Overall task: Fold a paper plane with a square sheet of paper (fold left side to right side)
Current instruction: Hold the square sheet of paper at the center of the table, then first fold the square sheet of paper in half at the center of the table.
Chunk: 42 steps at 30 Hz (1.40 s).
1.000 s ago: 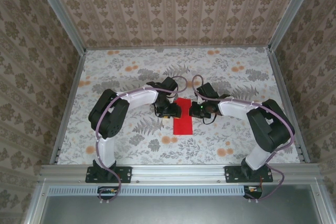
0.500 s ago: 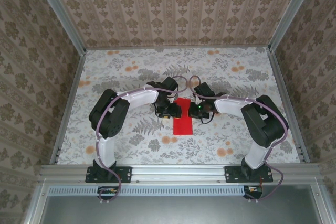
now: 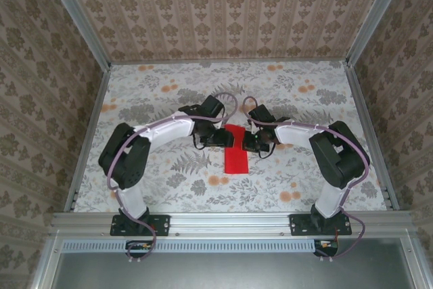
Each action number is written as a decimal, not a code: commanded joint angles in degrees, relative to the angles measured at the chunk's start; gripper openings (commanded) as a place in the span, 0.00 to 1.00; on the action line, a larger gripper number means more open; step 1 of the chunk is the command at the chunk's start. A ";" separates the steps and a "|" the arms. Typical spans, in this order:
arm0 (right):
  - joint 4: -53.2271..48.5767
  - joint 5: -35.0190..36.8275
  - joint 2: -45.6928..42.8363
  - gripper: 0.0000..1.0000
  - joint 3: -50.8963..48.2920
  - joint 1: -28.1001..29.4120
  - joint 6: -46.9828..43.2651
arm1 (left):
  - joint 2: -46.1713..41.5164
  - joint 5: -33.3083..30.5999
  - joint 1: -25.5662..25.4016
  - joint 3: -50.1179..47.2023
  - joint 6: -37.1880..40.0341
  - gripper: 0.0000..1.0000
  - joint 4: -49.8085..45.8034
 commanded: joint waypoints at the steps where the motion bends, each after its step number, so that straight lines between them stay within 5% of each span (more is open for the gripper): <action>1: -5.04 3.26 2.34 0.05 -0.15 0.33 -1.38 | -2.17 4.95 0.32 -2.08 0.45 0.48 5.34; 10: -5.36 3.14 2.20 0.05 -0.09 0.32 -1.51 | 3.66 14.56 0.22 -4.44 -2.24 0.26 15.79; 27: -7.22 3.97 2.36 0.05 0.33 0.32 -2.50 | 8.50 10.69 1.42 -8.80 -1.62 0.20 15.99; 42: -8.32 4.76 2.41 0.05 0.51 0.32 -2.94 | 3.02 9.48 5.23 -15.26 -0.61 0.18 15.00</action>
